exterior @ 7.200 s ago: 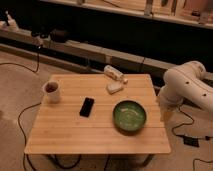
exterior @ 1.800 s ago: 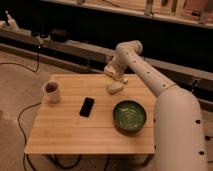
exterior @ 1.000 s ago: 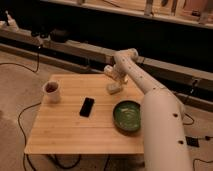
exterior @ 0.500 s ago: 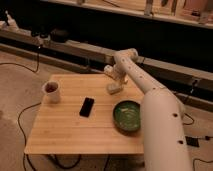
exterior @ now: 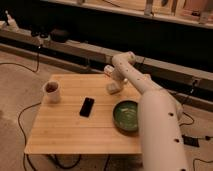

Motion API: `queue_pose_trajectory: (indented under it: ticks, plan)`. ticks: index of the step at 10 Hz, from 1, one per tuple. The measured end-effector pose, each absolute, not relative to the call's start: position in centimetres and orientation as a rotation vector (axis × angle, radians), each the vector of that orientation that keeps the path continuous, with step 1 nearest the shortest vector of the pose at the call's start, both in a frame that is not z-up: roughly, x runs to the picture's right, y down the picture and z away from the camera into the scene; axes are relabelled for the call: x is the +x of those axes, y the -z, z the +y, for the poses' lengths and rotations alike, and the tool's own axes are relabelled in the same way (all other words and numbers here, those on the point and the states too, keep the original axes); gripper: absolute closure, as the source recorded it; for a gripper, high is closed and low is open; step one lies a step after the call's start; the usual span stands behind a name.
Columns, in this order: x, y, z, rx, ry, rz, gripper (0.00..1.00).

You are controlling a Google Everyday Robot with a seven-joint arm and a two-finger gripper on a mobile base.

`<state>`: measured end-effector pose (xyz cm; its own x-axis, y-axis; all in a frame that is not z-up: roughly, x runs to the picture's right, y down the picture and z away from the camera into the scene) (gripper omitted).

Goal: Wipe the white sponge on the table

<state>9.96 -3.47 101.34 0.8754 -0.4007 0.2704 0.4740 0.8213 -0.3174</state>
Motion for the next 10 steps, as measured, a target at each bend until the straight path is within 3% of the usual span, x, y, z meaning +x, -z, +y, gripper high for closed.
queue_pose_trajectory:
  ticks: [6,7,9,10]
  plan:
    - [9.9,-104.6,-1.2,-0.399,0.468,-0.196,0.35]
    - [9.9,-104.8,-1.2,-0.399,0.469,-0.195,0.39]
    - [9.8,-104.8,-1.5,-0.388,0.471,-0.197,0.57]
    - [9.8,-104.6,-1.9,-0.379,0.473,-0.199,0.61]
